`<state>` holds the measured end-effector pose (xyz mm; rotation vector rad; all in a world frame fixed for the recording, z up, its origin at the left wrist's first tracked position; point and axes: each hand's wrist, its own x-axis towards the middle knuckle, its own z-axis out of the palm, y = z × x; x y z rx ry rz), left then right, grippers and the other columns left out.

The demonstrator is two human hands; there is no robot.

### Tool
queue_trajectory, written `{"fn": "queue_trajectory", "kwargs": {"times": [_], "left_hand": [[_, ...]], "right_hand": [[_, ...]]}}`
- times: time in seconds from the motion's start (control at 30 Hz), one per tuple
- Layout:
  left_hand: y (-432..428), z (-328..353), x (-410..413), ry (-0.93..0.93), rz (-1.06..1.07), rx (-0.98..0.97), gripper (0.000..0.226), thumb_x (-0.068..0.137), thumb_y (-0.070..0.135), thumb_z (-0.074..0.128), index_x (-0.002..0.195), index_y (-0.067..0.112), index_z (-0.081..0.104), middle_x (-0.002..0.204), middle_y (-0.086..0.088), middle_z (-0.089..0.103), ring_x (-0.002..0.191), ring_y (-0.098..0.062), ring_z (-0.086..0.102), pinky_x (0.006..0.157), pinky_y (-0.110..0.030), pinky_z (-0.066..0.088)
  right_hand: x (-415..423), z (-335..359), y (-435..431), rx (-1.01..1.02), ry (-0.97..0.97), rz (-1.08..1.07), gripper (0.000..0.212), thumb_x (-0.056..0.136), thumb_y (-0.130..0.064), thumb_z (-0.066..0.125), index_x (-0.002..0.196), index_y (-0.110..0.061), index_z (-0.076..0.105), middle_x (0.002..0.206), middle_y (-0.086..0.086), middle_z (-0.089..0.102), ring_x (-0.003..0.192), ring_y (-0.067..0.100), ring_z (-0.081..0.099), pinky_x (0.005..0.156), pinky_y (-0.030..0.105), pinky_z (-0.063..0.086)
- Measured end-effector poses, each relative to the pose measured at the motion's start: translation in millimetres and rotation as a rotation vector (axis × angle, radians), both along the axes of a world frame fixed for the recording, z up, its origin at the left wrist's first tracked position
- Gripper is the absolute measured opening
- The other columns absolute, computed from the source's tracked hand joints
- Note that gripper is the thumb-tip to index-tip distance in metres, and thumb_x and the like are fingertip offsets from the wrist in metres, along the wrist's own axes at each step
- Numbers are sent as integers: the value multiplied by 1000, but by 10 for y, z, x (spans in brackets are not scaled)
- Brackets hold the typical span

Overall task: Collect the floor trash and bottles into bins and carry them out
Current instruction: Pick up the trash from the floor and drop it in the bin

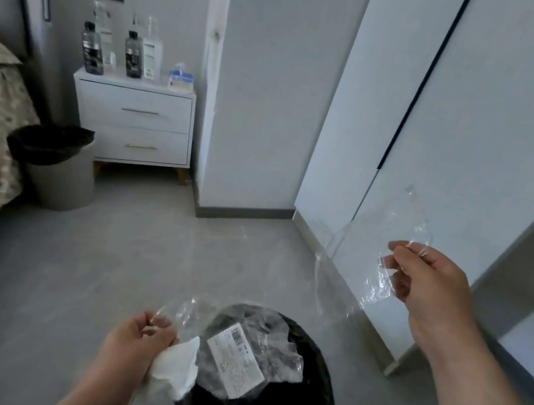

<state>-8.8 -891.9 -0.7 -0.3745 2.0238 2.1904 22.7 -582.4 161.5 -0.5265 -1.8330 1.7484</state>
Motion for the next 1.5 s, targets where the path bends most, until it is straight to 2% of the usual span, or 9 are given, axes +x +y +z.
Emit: {"fn": "queue_trajectory", "kwargs": {"times": [0.43, 0.53, 0.63, 0.77, 0.9, 1.03, 1.2, 1.3, 1.5], "left_hand": [[1029, -622, 0, -219, -55, -373, 18, 83, 15, 59, 71, 12, 46, 68, -9, 44, 61, -21, 39, 60, -30, 32], [1007, -619, 1, -273, -149, -299, 35, 82, 37, 65, 104, 10, 59, 97, -8, 61, 81, -23, 58, 75, -34, 50], [910, -566, 61, -354, -305, -106, 67, 85, 42, 60, 141, 12, 37, 123, -10, 56, 106, -26, 59, 90, -45, 54], [609, -557, 169, -56, -380, -453, 63, 90, 23, 58, 146, 23, 30, 142, -3, 47, 126, -17, 50, 102, -32, 43], [346, -712, 233, 88, -614, -805, 87, 77, 43, 67, 150, 24, 23, 157, 8, 22, 143, -9, 25, 115, -28, 26], [312, -867, 270, 184, -715, -858, 101, 75, 59, 63, 151, 28, 5, 146, 29, -13, 145, -2, 3, 117, -24, 16], [278, -1033, 288, 244, -633, -758, 96, 79, 54, 62, 151, 34, 2, 147, 33, -18, 141, 6, 11, 108, -13, 22], [270, -1105, 309, 252, -610, -756, 99, 79, 56, 63, 150, 35, -3, 150, 31, -19, 135, 13, 3, 108, -12, 19], [227, -1234, 328, 279, -567, -691, 103, 75, 53, 68, 148, 41, -3, 144, 39, -19, 133, 17, -3, 111, -14, 15]], "right_hand": [[-46, -436, 78, 0, -94, 75, 14, 86, -7, 60, 79, -14, 70, 63, 3, 68, 47, 13, 45, 51, 25, 40], [-72, -465, 47, -1, -104, 92, 15, 85, -6, 60, 78, -14, 70, 62, 2, 68, 47, 13, 45, 50, 25, 39], [-90, -494, 9, 7, -117, 112, 13, 86, -6, 59, 80, -13, 69, 61, 0, 67, 47, 14, 44, 48, 24, 39], [-106, -621, -87, 43, -176, 189, 13, 88, -6, 58, 83, -10, 69, 59, -3, 66, 48, 13, 47, 46, 22, 42], [-99, -945, -187, 359, -397, 342, 13, 89, -20, 60, 90, -25, 72, 66, -8, 66, 60, 6, 58, 68, 27, 53], [-54, -1490, -413, 804, -554, 479, 25, 91, -26, 54, 113, -27, 66, 106, -8, 69, 100, 9, 63, 92, 28, 50], [25, -2215, -731, 1069, -771, 933, 65, 91, -48, 46, 149, -31, 23, 158, -2, 22, 145, 22, 17, 117, 39, 23], [-52, -2530, -817, 1066, -1046, 1082, 84, 83, -72, 39, 151, -37, 4, 162, 0, 1, 148, 26, 0, 119, 46, 13], [-233, -2973, -879, 888, -1334, 1103, 100, 68, -90, 25, 151, -40, 0, 162, 0, -6, 149, 28, -3, 120, 47, 5]]}}
